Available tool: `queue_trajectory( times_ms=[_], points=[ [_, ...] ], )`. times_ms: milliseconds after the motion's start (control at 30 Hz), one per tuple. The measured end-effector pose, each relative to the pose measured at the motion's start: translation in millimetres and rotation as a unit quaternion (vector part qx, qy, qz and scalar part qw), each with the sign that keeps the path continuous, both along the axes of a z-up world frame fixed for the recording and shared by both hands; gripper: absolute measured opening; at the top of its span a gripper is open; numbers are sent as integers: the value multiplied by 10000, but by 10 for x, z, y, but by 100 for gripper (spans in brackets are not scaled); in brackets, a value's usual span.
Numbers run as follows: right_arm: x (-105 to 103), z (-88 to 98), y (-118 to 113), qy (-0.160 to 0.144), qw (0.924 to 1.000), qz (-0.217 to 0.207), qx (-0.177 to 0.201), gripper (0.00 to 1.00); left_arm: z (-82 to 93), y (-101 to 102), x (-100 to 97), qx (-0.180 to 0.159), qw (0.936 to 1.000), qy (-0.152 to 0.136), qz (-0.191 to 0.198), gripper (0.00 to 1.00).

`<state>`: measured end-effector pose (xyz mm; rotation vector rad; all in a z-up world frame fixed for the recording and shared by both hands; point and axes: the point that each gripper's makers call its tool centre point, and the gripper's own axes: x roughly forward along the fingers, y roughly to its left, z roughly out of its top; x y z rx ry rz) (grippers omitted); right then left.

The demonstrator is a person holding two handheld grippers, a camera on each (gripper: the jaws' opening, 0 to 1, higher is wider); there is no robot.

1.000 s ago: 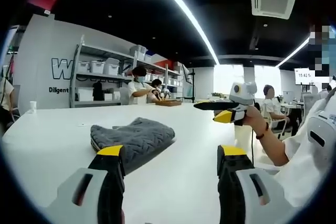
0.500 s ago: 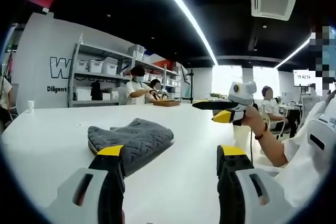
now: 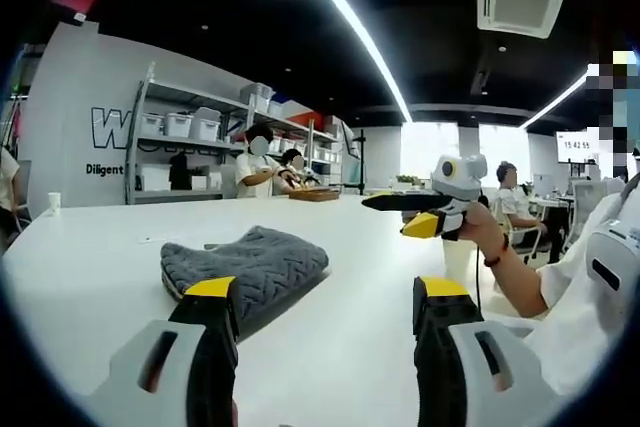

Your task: Open the folded towel by lifting each exposed corner and separating the folded layers until the towel lies flat within the target outline without major curled edges

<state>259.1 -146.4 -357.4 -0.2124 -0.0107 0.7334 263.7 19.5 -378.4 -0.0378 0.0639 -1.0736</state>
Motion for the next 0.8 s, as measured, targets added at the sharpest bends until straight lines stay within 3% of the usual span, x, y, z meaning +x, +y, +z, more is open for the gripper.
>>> queue_trajectory(
  times_ms=[800],
  points=[
    [76, 28, -7, 6, 10000, -4, -11, 62, 15, -66, 67, 26, 10000, 28, -27, 68]
  ],
)
